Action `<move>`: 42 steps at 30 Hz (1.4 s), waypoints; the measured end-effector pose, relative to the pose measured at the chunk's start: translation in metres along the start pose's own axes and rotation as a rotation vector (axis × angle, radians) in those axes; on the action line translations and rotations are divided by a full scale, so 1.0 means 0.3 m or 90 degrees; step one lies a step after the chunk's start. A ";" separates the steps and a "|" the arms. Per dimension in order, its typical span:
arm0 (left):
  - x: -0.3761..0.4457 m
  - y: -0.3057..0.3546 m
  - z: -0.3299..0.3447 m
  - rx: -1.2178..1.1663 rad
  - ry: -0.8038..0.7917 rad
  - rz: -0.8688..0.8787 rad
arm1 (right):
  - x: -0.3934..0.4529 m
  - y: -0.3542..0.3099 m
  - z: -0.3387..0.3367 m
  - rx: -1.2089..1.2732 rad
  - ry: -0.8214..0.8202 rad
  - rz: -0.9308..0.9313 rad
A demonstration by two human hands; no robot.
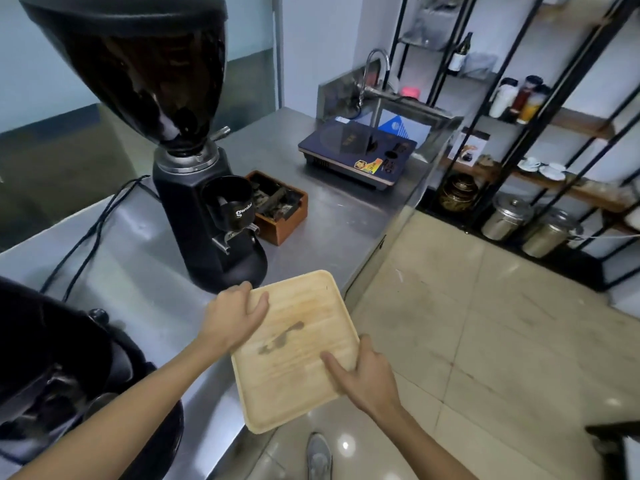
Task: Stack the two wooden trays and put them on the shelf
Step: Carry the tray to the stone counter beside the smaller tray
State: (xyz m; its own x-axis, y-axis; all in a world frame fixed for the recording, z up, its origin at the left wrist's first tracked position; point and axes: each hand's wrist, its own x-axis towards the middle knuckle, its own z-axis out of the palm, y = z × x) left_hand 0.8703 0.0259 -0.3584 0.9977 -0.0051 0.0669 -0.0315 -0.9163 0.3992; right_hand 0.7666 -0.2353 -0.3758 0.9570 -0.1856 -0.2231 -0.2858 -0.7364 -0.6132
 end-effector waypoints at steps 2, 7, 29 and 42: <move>-0.014 0.032 0.003 -0.015 -0.017 0.029 | -0.049 0.026 -0.019 0.016 0.031 0.021; -0.077 0.127 0.020 -0.021 -0.074 0.136 | -0.213 0.107 -0.043 0.094 0.096 0.113; -0.473 1.149 0.289 0.012 -0.338 0.529 | -0.886 0.659 -0.377 0.198 0.366 0.406; -0.881 1.929 0.554 0.019 -0.369 0.654 | -1.238 1.173 -0.739 0.254 0.484 0.486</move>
State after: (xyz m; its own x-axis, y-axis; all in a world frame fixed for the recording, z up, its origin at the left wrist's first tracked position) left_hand 0.5983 -0.5697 -0.2971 0.3837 -0.9197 -0.0834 -0.8416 -0.3855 0.3783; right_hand 0.3218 -0.5698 -0.3406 0.2714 -0.9398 -0.2078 -0.6706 -0.0298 -0.7412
